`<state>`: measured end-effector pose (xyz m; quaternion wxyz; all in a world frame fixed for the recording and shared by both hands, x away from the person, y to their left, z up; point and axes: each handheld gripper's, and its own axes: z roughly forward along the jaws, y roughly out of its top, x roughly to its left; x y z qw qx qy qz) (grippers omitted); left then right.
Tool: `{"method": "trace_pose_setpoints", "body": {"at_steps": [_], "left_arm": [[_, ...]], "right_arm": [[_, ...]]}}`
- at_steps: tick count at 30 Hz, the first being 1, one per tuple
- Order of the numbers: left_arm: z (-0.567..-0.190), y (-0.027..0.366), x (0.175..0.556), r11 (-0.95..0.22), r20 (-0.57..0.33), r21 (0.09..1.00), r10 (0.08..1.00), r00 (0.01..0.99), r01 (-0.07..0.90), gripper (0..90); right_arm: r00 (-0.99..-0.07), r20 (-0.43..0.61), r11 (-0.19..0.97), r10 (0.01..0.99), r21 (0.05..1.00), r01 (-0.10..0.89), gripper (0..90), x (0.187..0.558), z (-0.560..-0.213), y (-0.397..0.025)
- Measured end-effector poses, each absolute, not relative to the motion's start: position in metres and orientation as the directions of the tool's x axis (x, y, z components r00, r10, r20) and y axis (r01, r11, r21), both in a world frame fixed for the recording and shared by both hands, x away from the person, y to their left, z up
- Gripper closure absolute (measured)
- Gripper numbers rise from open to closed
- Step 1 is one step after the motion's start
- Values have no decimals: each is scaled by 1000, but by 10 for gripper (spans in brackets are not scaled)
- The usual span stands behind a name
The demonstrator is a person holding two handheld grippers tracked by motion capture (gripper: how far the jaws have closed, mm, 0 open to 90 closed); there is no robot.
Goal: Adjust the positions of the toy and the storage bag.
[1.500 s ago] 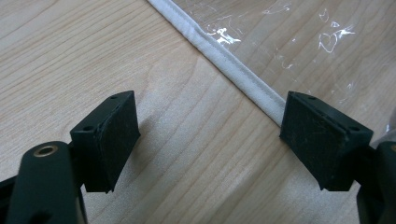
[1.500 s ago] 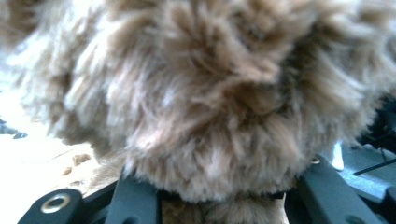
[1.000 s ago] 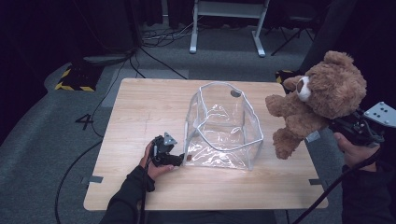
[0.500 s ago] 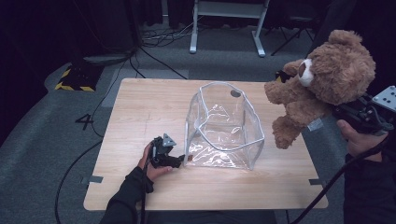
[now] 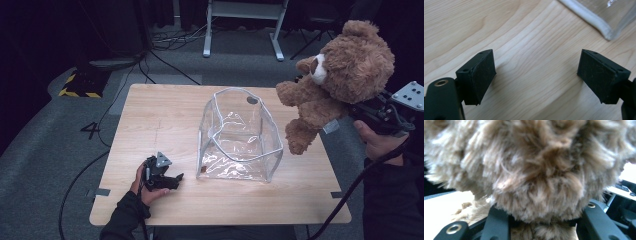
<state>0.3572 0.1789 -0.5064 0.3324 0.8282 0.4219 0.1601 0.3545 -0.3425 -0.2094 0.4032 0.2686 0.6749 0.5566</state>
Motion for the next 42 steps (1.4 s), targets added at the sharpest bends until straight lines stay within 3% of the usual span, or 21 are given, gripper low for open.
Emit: {"method": "trace_pose_setpoints", "body": {"at_steps": [18, 42], "left_arm": [[-506, 180, 356, -422, -17, 684, 806, 592, 595, 145], [-507, 180, 357, -425, -16, 684, 804, 594, 593, 141]], "right_arm": [[-576, -254, 228, 777, 966, -118, 602, 357, -189, -305], [-664, -248, 255, 705, 963, -88, 599, 375, -208, -238]]}}
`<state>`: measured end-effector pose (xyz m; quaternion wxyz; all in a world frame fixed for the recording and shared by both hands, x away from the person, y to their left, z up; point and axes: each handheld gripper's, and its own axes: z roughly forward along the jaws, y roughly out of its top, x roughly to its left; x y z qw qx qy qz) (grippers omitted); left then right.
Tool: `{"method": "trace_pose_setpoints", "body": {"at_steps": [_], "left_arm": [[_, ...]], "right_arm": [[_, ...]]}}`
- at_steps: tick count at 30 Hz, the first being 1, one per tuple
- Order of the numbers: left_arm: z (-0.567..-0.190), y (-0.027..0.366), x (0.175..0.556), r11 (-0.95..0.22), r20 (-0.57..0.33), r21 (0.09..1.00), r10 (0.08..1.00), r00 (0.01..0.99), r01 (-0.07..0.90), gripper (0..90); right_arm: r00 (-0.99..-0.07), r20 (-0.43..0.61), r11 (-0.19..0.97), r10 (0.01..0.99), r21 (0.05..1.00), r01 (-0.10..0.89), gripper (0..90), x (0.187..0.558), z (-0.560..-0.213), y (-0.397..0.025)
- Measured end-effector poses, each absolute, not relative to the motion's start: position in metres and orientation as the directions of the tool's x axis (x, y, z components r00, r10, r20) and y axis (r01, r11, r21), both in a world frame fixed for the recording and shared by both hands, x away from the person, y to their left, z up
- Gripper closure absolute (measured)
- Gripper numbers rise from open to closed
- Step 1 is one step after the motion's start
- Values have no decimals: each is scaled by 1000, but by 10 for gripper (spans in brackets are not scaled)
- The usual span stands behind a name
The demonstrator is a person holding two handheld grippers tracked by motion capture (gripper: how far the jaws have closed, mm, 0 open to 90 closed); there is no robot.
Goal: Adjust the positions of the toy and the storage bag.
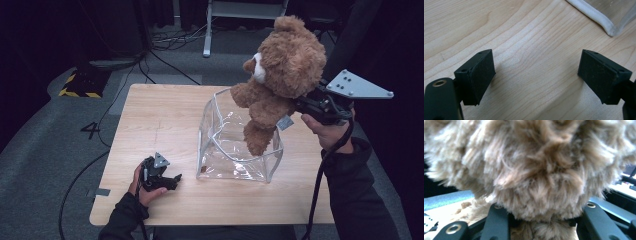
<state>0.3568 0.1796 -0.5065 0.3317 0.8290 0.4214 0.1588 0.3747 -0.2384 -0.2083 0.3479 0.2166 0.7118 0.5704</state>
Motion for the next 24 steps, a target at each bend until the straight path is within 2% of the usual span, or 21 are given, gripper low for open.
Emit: {"method": "trace_pose_setpoints", "body": {"at_steps": [12, 24], "left_arm": [[-507, 180, 357, -425, -17, 684, 804, 595, 593, 141], [-506, 180, 357, -426, -16, 683, 803, 595, 593, 141]], "right_arm": [[-686, -223, 280, 693, 960, -29, 595, 388, -243, -226], [-701, -202, 273, 684, 962, -10, 591, 392, -260, -223]]}}
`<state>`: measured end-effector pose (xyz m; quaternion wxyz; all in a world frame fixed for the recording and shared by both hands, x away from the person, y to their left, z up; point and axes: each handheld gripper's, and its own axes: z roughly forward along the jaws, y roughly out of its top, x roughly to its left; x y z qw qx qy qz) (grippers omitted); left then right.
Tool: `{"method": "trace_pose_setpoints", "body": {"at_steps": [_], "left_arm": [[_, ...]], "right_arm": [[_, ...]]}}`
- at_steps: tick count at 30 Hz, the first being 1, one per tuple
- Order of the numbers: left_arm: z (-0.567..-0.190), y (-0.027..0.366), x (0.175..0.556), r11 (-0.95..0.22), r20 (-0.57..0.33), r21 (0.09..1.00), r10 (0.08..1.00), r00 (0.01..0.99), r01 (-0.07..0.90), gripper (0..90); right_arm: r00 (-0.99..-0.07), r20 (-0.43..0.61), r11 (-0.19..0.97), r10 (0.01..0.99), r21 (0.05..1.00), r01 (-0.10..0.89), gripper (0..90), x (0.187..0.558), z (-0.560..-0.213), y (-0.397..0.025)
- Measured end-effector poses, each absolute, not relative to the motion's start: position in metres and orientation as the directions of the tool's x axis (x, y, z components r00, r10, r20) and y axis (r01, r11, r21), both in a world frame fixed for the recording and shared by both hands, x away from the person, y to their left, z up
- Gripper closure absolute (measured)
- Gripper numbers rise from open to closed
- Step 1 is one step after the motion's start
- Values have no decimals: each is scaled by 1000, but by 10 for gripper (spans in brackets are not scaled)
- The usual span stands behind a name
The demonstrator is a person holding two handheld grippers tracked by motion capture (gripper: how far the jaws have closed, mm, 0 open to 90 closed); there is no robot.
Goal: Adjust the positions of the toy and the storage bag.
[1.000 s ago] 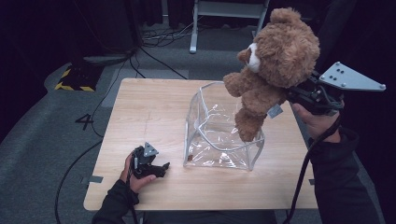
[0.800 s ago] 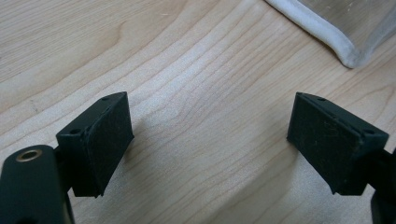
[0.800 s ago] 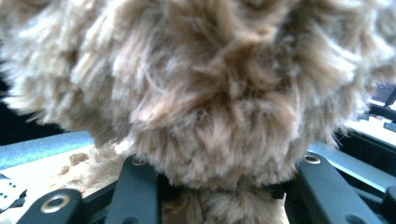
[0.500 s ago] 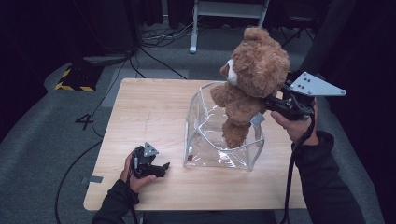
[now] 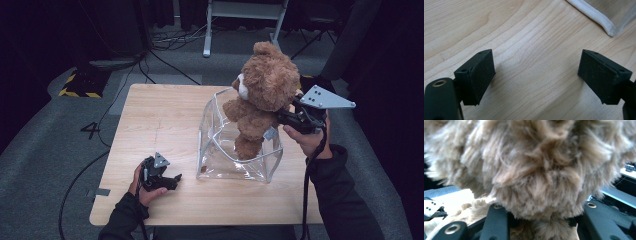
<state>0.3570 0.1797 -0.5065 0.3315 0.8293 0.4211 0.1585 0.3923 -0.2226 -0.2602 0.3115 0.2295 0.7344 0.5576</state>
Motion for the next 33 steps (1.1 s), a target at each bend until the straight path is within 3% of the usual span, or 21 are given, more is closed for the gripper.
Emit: {"method": "trace_pose_setpoints", "body": {"at_steps": [17, 33], "left_arm": [[-507, 180, 357, -425, -19, 683, 803, 596, 594, 140], [-507, 180, 358, -426, -18, 683, 802, 597, 593, 139]], "right_arm": [[-709, -236, 289, 664, 956, -47, 588, 384, -244, -208], [-742, -229, 309, 630, 950, -31, 585, 385, -255, -194]]}}
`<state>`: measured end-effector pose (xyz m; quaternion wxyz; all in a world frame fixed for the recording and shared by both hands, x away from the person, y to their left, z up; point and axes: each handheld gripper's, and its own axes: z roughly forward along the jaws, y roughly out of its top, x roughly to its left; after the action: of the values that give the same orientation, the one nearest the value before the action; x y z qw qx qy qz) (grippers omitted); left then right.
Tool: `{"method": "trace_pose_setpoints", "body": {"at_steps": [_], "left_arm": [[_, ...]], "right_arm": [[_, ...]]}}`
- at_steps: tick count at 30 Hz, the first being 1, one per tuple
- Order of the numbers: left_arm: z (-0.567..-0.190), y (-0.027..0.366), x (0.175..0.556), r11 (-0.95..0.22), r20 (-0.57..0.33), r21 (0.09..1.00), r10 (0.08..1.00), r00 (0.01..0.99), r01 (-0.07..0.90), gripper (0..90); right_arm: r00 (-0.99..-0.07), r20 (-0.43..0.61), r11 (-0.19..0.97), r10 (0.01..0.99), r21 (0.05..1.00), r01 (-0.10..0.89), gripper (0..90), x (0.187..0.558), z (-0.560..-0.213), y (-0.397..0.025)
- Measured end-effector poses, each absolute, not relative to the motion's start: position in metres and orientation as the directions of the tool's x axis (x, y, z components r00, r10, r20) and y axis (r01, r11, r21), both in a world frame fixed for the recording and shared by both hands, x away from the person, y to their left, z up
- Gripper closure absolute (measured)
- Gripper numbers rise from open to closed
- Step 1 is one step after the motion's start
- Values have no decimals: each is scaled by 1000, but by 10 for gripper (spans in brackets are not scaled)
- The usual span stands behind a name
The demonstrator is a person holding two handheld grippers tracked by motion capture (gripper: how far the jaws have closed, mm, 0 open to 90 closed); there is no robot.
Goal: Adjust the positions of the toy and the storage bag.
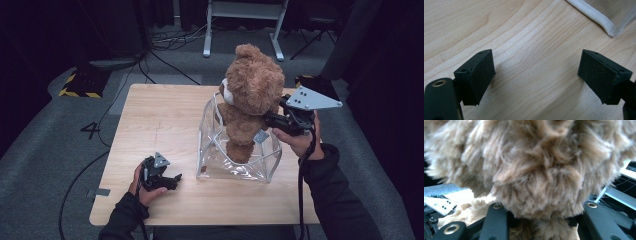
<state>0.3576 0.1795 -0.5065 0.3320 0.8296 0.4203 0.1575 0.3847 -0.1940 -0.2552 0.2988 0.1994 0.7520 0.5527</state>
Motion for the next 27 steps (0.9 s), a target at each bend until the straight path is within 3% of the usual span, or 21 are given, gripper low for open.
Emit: {"method": "trace_pose_setpoints", "body": {"at_steps": [27], "left_arm": [[-506, 180, 358, -430, -15, 683, 800, 600, 591, 139]], "right_arm": [[-773, -183, 363, 608, 930, 66, 560, 402, -297, -194]]}}
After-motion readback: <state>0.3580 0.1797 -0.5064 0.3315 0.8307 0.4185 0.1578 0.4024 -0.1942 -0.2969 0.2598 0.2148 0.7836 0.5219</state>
